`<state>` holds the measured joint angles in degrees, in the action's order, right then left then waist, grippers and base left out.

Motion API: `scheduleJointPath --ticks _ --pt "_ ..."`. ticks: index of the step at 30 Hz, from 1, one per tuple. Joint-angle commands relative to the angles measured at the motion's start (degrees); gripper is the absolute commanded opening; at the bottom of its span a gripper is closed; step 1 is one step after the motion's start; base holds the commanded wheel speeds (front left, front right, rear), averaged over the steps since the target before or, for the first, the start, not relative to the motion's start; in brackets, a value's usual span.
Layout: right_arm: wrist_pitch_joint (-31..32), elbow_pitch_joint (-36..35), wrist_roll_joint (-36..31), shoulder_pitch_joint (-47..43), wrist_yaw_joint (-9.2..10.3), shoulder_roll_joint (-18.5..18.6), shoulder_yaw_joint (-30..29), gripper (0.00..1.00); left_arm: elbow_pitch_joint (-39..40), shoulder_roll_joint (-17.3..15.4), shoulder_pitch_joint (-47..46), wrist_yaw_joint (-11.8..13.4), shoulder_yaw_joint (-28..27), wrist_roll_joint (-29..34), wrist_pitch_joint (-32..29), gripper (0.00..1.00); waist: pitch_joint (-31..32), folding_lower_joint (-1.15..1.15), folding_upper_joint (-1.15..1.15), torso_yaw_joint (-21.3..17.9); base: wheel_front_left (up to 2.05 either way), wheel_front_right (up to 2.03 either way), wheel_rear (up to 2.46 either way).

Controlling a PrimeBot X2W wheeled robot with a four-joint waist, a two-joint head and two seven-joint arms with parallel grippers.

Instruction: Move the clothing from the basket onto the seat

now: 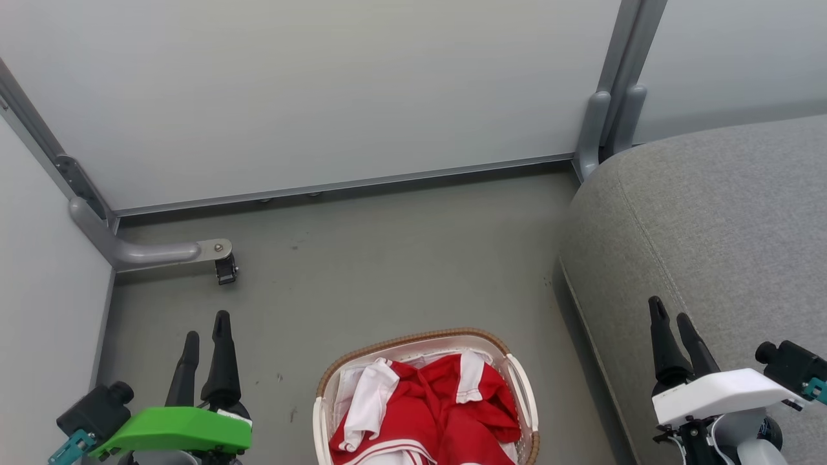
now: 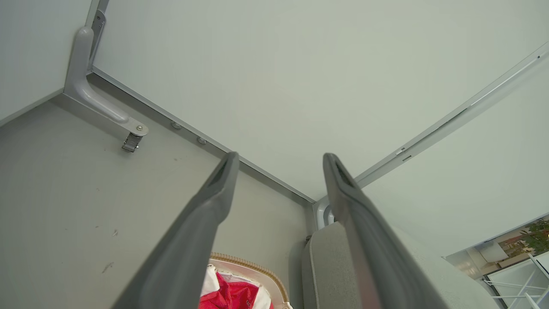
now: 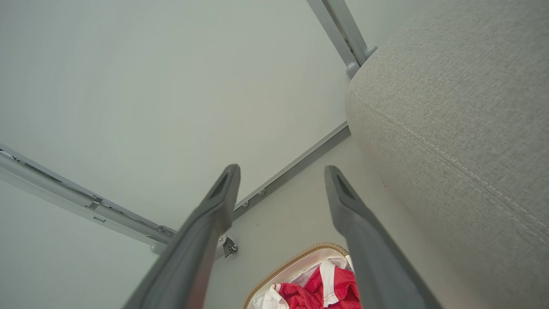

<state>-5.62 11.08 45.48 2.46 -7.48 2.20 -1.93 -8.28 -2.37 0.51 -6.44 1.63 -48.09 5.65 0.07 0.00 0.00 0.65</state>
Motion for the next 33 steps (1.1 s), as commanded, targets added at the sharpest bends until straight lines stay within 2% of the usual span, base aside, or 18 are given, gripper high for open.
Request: scheduleJointPath --ticks 1,14,33 --pt "-0.6 -0.9 -2.0 -0.2 -0.01 0.4 0.2 1.0 0.9 -0.4 0.2 0.4 0.1 2.2 0.5 1.0 0.0 0.0 0.0 0.0 0.0 0.0 0.0" --pt "-2.7 -0.8 -15.0 -1.2 -0.01 0.5 2.3 1.0 0.1 -0.5 2.2 1.1 0.8 13.8 2.7 1.0 0.1 0.0 0.0 0.2 0.0 0.0 0.0" --pt "-5.4 0.6 -26.0 -1.5 -0.02 0.6 4.7 1.0 -2.6 -0.6 3.2 1.1 2.0 23.6 5.3 1.0 0.1 0.0 0.0 0.5 0.0 0.0 0.0"
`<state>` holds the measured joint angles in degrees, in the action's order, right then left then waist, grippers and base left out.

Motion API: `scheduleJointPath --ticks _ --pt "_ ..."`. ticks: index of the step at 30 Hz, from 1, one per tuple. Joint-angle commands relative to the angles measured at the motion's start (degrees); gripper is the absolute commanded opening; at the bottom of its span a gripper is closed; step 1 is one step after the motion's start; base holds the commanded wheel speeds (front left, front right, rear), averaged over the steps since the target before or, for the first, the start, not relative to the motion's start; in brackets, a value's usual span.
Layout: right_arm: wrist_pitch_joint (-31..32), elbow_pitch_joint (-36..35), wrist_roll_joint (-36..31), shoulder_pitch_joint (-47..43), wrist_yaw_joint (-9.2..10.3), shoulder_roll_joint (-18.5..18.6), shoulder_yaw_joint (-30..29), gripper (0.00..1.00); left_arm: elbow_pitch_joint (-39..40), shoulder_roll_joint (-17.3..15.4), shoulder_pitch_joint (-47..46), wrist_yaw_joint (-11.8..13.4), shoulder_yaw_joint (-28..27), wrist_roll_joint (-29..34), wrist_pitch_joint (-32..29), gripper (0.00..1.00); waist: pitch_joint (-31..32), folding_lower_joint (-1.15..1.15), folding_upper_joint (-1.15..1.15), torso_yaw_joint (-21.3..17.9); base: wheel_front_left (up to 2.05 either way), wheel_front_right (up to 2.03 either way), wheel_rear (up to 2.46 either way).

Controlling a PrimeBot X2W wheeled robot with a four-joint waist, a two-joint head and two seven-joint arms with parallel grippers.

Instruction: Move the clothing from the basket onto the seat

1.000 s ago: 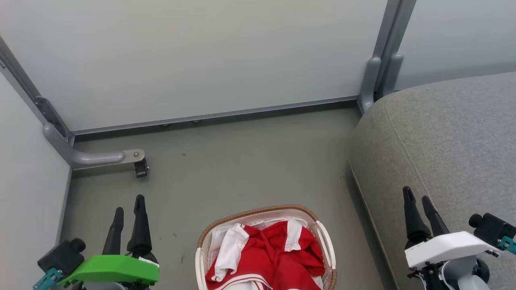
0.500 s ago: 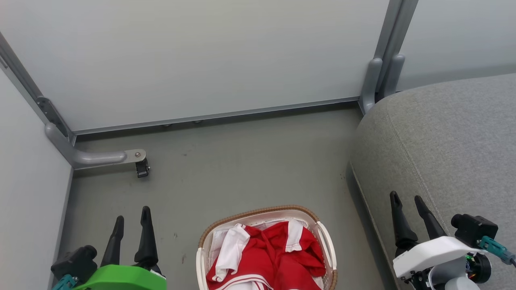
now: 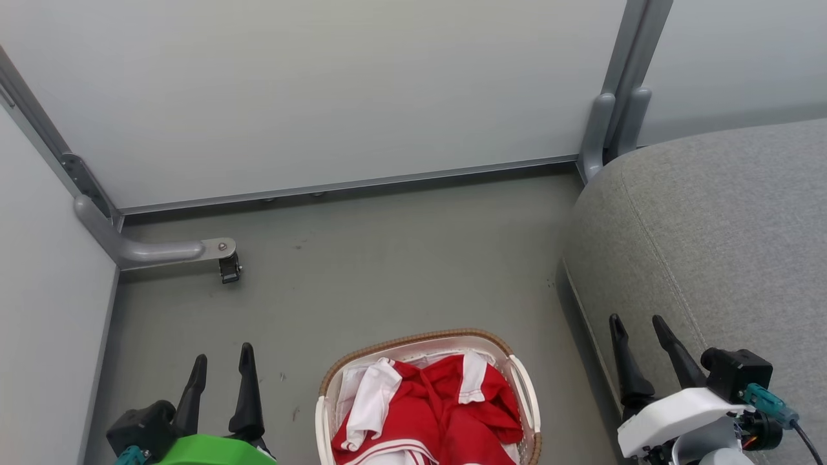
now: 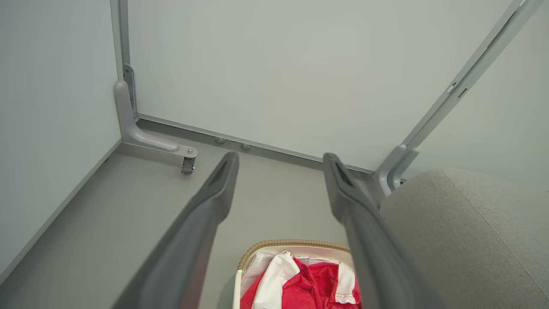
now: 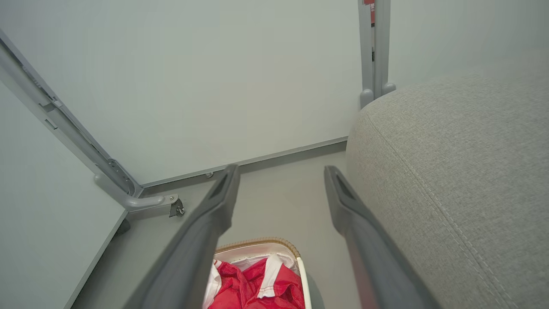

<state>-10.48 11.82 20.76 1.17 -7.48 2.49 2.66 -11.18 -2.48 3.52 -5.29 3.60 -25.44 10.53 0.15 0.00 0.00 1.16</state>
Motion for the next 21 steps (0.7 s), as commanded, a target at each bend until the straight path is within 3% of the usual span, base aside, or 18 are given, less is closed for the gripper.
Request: scheduleJointPath --ticks 1,21 --pt "-0.6 -0.1 -1.7 -0.3 -0.02 0.3 0.2 1.0 0.1 -0.5 0.3 0.0 0.1 1.3 0.5 1.0 0.0 0.0 0.0 0.0 0.0 0.0 0.0" --pt "-3.0 -0.1 -11.8 -0.7 -0.01 0.4 1.9 1.0 -1.3 -0.5 1.2 0.3 0.6 9.4 2.9 1.0 0.0 0.0 0.0 0.7 0.0 0.0 0.0"
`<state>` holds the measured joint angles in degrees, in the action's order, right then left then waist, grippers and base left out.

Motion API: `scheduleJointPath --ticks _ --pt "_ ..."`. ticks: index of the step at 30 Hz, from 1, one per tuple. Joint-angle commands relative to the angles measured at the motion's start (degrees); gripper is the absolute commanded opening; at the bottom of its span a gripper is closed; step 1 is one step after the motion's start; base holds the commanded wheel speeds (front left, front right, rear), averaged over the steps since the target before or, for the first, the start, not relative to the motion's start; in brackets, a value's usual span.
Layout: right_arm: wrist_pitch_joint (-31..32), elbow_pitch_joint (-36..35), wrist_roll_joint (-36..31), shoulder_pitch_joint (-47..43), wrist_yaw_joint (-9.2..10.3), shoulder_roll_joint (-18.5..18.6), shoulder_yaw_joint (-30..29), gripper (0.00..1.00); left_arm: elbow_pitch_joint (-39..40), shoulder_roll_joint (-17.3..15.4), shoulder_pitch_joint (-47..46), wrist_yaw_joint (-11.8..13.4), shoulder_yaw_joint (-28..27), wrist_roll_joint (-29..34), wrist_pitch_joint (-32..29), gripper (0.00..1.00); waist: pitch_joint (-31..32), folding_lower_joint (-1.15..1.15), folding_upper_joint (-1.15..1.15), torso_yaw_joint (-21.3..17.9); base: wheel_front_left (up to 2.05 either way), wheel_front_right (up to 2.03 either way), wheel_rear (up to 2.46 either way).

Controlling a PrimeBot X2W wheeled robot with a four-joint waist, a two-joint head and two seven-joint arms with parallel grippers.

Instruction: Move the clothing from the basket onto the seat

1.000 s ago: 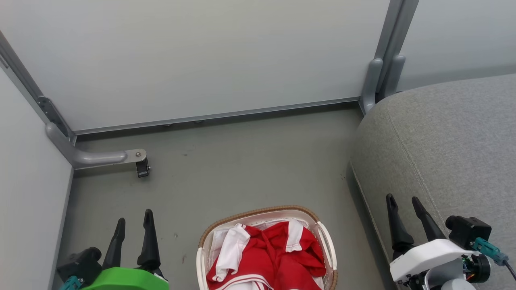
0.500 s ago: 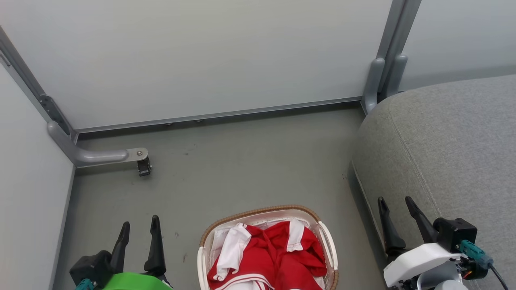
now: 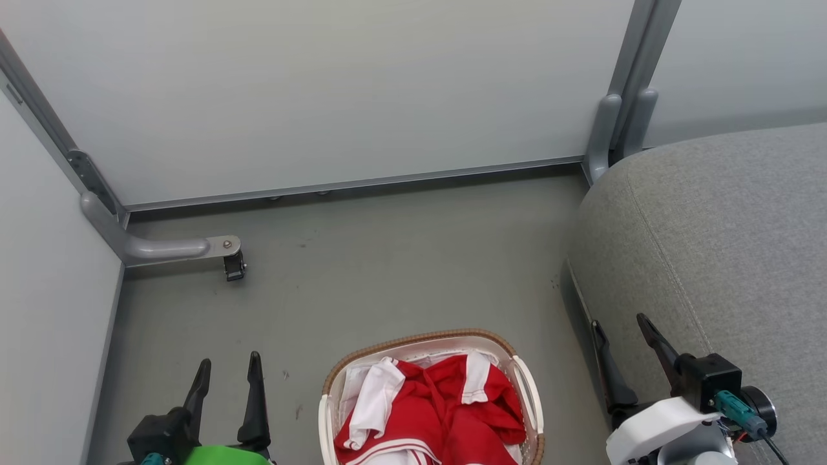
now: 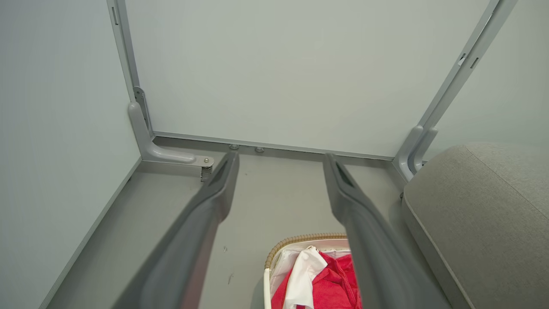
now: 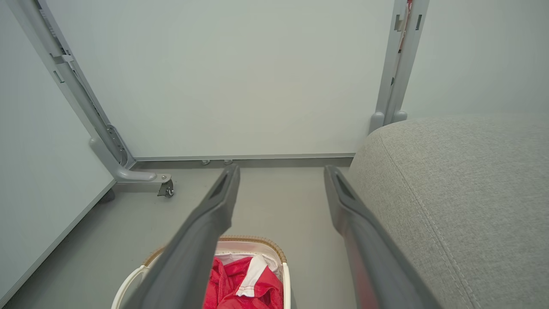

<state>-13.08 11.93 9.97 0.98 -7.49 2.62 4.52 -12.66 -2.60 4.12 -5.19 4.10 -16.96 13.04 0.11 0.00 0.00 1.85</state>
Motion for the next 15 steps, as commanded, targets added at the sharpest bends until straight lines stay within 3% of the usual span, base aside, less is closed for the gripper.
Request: scheduleJointPath --ticks 1,15 --pt "-0.5 -0.3 -1.5 -0.6 0.0 0.3 0.1 1.0 0.1 -0.4 0.7 0.2 0.2 1.4 0.5 1.0 0.0 0.0 0.0 0.0 0.0 0.0 0.0" --pt "-1.9 -0.7 -7.6 -0.8 0.01 0.4 0.9 1.0 0.5 -0.4 1.4 0.3 0.8 6.5 1.9 1.0 0.0 0.0 0.0 0.2 0.0 0.0 0.0"
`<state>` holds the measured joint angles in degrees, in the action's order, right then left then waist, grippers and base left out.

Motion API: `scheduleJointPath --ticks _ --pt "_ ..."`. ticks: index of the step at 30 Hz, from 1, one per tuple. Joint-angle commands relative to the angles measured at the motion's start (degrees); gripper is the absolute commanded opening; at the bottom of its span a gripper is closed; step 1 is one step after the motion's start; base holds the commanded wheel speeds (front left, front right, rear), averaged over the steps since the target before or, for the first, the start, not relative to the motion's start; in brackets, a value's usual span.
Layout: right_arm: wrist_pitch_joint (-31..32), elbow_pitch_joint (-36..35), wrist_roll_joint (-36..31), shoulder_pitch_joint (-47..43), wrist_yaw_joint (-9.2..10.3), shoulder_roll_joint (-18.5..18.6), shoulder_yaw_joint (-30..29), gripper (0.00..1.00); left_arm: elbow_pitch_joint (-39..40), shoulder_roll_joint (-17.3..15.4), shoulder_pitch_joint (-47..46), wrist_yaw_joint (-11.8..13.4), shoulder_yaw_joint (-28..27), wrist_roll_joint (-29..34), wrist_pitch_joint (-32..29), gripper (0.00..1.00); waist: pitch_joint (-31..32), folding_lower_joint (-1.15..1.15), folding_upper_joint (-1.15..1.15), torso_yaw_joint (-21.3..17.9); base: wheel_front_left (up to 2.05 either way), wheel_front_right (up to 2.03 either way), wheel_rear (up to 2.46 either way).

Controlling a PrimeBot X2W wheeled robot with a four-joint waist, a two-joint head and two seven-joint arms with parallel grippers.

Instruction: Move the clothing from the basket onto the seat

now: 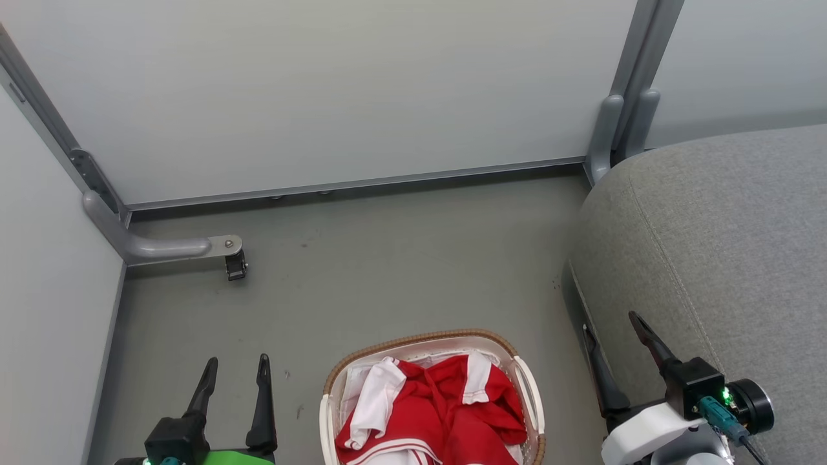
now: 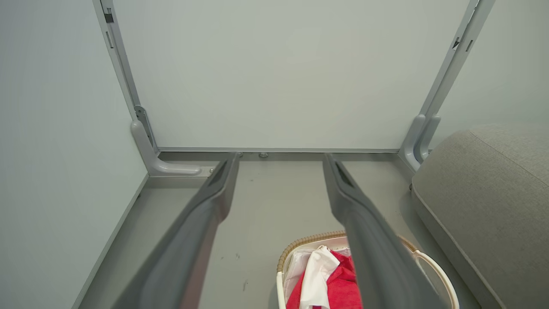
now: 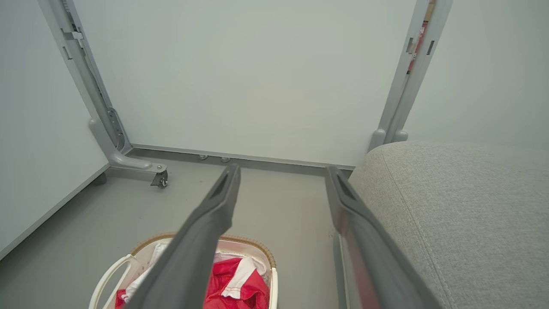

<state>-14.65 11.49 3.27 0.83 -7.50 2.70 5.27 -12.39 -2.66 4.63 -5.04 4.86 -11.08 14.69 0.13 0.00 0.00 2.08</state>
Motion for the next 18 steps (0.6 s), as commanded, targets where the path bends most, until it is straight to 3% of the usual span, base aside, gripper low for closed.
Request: scheduleJointPath --ticks 1,18 --pt "-0.5 -0.3 -1.3 -0.7 0.02 0.3 0.2 1.0 0.2 -0.4 0.9 0.1 0.1 1.0 0.4 1.0 0.0 0.0 0.0 0.0 0.0 0.0 0.0" --pt "-0.6 -0.4 -1.9 -1.2 0.02 0.3 0.1 1.0 0.0 -0.4 1.2 0.2 0.3 1.2 0.5 1.0 0.3 0.0 0.0 0.0 0.0 0.0 0.0"
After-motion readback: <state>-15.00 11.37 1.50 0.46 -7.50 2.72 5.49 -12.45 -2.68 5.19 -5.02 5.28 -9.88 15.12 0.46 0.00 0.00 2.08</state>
